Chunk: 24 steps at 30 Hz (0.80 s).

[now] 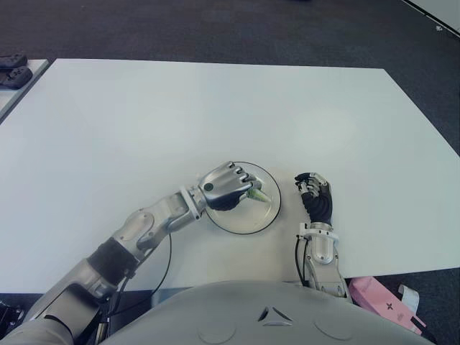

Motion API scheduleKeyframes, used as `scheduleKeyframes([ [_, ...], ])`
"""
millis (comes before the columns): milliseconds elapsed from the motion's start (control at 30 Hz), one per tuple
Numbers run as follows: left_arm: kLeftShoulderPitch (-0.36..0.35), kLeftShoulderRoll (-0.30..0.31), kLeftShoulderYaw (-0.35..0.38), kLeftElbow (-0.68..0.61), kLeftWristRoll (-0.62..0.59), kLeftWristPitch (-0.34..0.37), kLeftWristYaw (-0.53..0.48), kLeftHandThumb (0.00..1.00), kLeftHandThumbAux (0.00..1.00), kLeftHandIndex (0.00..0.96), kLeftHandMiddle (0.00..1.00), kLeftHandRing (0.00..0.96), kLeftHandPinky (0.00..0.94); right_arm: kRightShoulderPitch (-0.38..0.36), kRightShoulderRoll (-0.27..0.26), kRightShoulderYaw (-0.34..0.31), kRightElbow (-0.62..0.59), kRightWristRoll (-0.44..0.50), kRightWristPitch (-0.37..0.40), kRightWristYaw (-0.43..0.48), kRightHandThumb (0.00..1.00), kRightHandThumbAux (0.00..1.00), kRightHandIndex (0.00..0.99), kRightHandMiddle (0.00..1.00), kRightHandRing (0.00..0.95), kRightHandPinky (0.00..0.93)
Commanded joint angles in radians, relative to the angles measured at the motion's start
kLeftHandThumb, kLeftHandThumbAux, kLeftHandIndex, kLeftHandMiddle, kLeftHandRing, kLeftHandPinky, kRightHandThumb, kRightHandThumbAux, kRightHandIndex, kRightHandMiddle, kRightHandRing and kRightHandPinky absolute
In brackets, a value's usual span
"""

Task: Put the toothpaste on the table into the plate.

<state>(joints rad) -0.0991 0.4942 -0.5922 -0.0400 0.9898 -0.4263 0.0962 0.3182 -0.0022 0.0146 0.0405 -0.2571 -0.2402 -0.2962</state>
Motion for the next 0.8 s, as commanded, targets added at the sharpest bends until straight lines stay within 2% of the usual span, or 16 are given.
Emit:
scheduleKeyframes([
  [33, -0.013, 0.011, 0.001, 0.012, 0.016, -0.001, -0.037, 0.850, 0.668, 0.402, 0.564, 0.850, 0.847, 0.006, 0.002, -0.001, -0.004, -0.005, 0.011, 0.001, 0.705, 0.726, 0.425, 0.467, 0.451, 0.451],
  [133, -0.014, 0.013, 0.002, 0.011, 0.013, 0.005, -0.067, 0.852, 0.666, 0.413, 0.589, 0.837, 0.822, 0.007, 0.002, -0.001, -0.009, -0.008, 0.020, 0.002, 0.705, 0.726, 0.425, 0.468, 0.451, 0.449],
  [200, -0.013, 0.013, 0.006, 0.012, 0.009, 0.005, -0.076, 0.849, 0.663, 0.426, 0.540, 0.806, 0.792, 0.008, 0.003, -0.001, -0.011, -0.008, 0.024, 0.002, 0.706, 0.726, 0.425, 0.467, 0.451, 0.452],
  [367, -0.010, 0.010, 0.013, 0.014, -0.008, -0.002, -0.085, 0.843, 0.665, 0.406, 0.578, 0.726, 0.708, 0.007, 0.005, -0.004, -0.011, -0.006, 0.024, 0.003, 0.706, 0.726, 0.425, 0.466, 0.453, 0.462],
  [400, -0.010, 0.009, 0.016, 0.013, -0.022, -0.003, -0.098, 0.753, 0.641, 0.380, 0.516, 0.639, 0.643, 0.007, 0.005, -0.004, -0.008, -0.005, 0.021, 0.003, 0.706, 0.726, 0.425, 0.466, 0.453, 0.460],
  [433, -0.011, 0.009, 0.019, 0.012, -0.031, -0.003, -0.107, 0.541, 0.608, 0.274, 0.365, 0.430, 0.454, 0.006, 0.006, -0.004, -0.006, -0.004, 0.019, 0.002, 0.706, 0.726, 0.425, 0.465, 0.451, 0.455],
  [500, -0.016, 0.011, 0.024, -0.005, -0.052, 0.002, -0.145, 0.278, 0.568, 0.132, 0.171, 0.189, 0.211, 0.005, 0.005, -0.005, -0.003, -0.004, 0.018, 0.001, 0.706, 0.726, 0.425, 0.463, 0.448, 0.445],
  [600, -0.023, 0.021, 0.038, -0.039, -0.077, 0.003, -0.199, 0.111, 0.530, 0.043, 0.056, 0.061, 0.069, 0.004, 0.005, -0.006, 0.000, -0.003, 0.016, 0.002, 0.706, 0.726, 0.425, 0.460, 0.442, 0.438],
  [800, -0.021, 0.031, 0.062, -0.066, -0.089, -0.010, -0.225, 0.025, 0.494, 0.005, 0.007, 0.008, 0.009, -0.001, 0.003, -0.008, 0.006, 0.002, 0.011, 0.005, 0.706, 0.726, 0.425, 0.459, 0.440, 0.440],
])
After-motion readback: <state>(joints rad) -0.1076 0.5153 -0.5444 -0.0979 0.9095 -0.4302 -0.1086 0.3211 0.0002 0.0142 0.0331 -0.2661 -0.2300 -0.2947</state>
